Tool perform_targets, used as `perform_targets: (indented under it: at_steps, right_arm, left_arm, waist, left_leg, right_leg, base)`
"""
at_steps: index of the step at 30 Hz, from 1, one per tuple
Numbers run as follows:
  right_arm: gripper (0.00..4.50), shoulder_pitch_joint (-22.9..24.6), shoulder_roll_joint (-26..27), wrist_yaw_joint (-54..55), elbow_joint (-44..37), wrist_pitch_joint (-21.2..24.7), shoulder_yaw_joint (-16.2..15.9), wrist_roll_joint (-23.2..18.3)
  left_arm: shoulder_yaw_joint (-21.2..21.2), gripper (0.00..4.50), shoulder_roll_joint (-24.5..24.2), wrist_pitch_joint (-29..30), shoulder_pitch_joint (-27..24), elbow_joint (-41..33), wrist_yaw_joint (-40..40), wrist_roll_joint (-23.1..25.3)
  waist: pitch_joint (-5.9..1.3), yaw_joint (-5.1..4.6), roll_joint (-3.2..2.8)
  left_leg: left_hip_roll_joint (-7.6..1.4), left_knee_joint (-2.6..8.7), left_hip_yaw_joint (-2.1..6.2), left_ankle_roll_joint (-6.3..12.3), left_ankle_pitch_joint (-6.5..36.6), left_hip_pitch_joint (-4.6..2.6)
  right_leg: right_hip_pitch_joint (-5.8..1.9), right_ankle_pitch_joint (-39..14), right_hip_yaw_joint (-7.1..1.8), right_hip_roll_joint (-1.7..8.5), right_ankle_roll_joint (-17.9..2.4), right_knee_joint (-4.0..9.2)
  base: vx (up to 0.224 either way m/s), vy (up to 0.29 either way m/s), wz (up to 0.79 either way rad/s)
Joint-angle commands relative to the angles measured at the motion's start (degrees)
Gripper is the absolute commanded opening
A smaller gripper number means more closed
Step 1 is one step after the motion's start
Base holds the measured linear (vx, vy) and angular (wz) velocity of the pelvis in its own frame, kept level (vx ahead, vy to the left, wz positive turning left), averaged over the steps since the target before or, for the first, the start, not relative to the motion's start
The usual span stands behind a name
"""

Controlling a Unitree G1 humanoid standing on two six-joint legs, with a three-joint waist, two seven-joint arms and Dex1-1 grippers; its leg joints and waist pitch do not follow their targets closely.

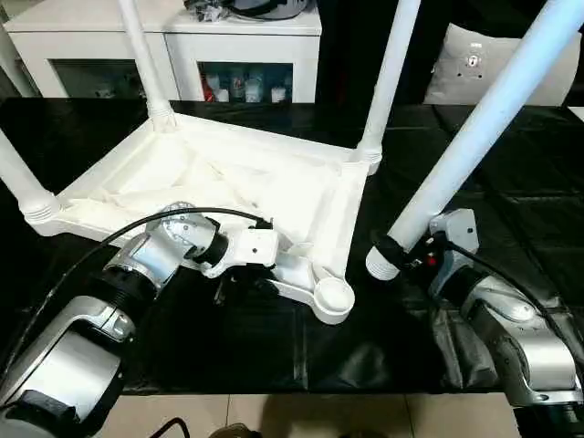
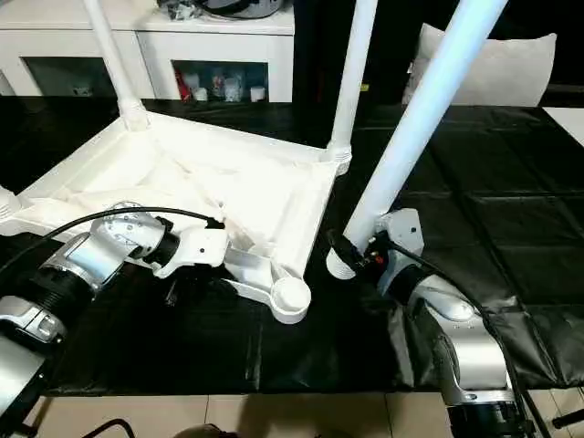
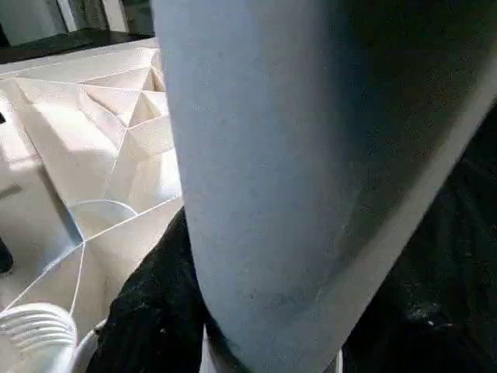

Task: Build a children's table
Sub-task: Insert table leg to table base

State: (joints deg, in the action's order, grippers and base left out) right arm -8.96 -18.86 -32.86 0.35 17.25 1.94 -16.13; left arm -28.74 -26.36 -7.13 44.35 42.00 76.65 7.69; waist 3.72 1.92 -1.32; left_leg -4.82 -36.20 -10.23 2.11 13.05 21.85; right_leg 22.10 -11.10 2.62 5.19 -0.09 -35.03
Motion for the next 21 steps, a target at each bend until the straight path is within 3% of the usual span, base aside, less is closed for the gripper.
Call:
perform_targets:
  at_steps: [1,2,4,7,8,11,12,18,19,20,21]
  right_arm:
    - [1.88,-0.75,0.16,0.59,-1.18,-0.41,1.18,-0.77]
    - [1.88,-1.13,0.52,0.98,-1.22,-0.18,1.86,-1.38]
    - [1.88,-1.42,0.65,1.15,-1.07,0.05,2.28,-1.79]
    - [1.88,-2.05,0.39,1.05,-0.53,0.18,2.43,-1.86]
    - [1.88,-2.36,0.31,1.01,-0.40,0.28,2.36,-1.82]
    - [1.88,-2.90,0.20,0.88,-0.03,0.30,2.32,-1.79]
    - [1.88,-3.32,0.18,0.80,0.20,0.34,2.28,-1.76]
    - [1.88,-3.70,0.47,0.96,-0.26,0.90,2.24,-2.21]
    - [1.88,-3.79,0.76,0.90,-1.14,2.44,2.28,-3.30]
    - [1.88,-3.79,0.76,0.90,-1.14,2.44,2.28,-3.30]
    - [1.88,-3.88,0.77,0.65,-1.99,3.76,1.99,-3.87]
  left_arm:
    - [1.24,0.05,-0.07,5.50,-1.69,1.51,-4.92,1.82]
    - [2.16,0.05,0.70,8.55,-2.32,0.68,-6.54,1.53]
    - [2.68,0.04,1.26,10.78,-2.74,-0.15,-7.66,1.25]
    - [3.67,0.00,2.37,15.53,-3.93,-2.94,-9.16,0.34]
    - [3.83,0.00,2.62,17.15,-4.49,-4.08,-9.55,0.26]
    - [4.02,0.00,2.93,17.69,-5.25,-5.39,-9.68,-0.17]
    - [4.92,0.00,3.55,21.05,-6.43,-8.07,-10.33,-0.98]
    - [6.18,0.00,4.69,25.54,-8.78,-13.07,-13.32,-1.42]
    - [7.08,0.00,5.65,30.59,-10.29,-16.33,-15.79,-1.20]
    - [7.08,0.00,5.65,30.59,-10.29,-16.33,-15.79,-1.20]
    - [8.07,0.00,6.79,34.43,-11.22,-18.47,-18.19,-1.31]
  waist:
    - [-3.36,0.28,0.26]
    - [-3.33,0.17,0.67]
    - [-3.30,0.21,0.61]
    - [-3.35,0.17,1.10]
    - [-3.37,0.19,0.92]
    - [-3.38,0.13,1.14]
    - [-3.36,0.23,1.10]
    - [-3.30,0.36,1.05]
    - [-3.30,0.38,0.60]
    - [-3.17,0.17,0.85]
    - [-3.18,0.25,0.83]
  left_leg:
    - [-8.63,6.47,3.94,-2.78,16.82,-1.18]
    - [-8.68,6.47,3.98,-2.78,16.99,-1.13]
    - [-8.62,6.25,3.96,-2.43,16.38,-1.11]
    - [-8.60,6.14,3.72,-1.07,13.83,-1.04]
    - [-8.57,6.11,3.66,-0.64,13.15,-1.05]
    - [-8.50,6.07,3.54,0.33,12.28,-1.06]
    - [-8.41,6.01,3.43,0.68,12.08,-1.10]
    - [-8.57,6.22,3.44,1.14,11.79,-1.16]
    - [-8.56,6.20,3.52,0.81,12.27,-1.16]
    - [-8.63,6.29,3.56,0.69,12.79,-1.08]
    - [-8.60,6.26,3.54,0.57,13.22,-1.22]
  right_leg:
    - [-2.04,-8.96,-3.44,6.59,-17.88,3.50]
    - [-2.03,-9.68,-3.45,6.61,-17.71,3.62]
    - [-2.02,-10.46,-3.55,6.85,-17.70,3.78]
    - [-2.00,-10.13,-3.50,6.62,-17.46,3.86]
    - [-2.02,-9.59,-3.48,6.56,-17.53,3.76]
    - [-2.03,-9.20,-3.42,6.43,-17.58,3.82]
    - [-2.00,-9.71,-3.47,6.47,-17.50,3.97]
    - [-1.89,-10.20,-3.41,6.13,-17.17,3.99]
    - [-1.95,-10.38,-3.49,6.26,-17.19,3.91]
    - [-2.04,-10.69,-3.51,6.24,-17.29,4.05]
    - [-1.90,-11.53,-3.50,6.20,-17.15,4.18]
  base:
    - [0.000,0.000,0.00]
    - [0.000,0.000,0.00]
    - [0.000,0.000,0.00]
    - [0.000,0.000,0.00]
    - [0.000,0.000,0.00]
    - [0.000,0.000,0.00]
    - [0.000,0.000,0.00]
    - [0.000,0.000,0.00]
    - [0.000,0.000,0.00]
    - [0.000,0.000,0.00]
    - [0.000,0.000,0.00]
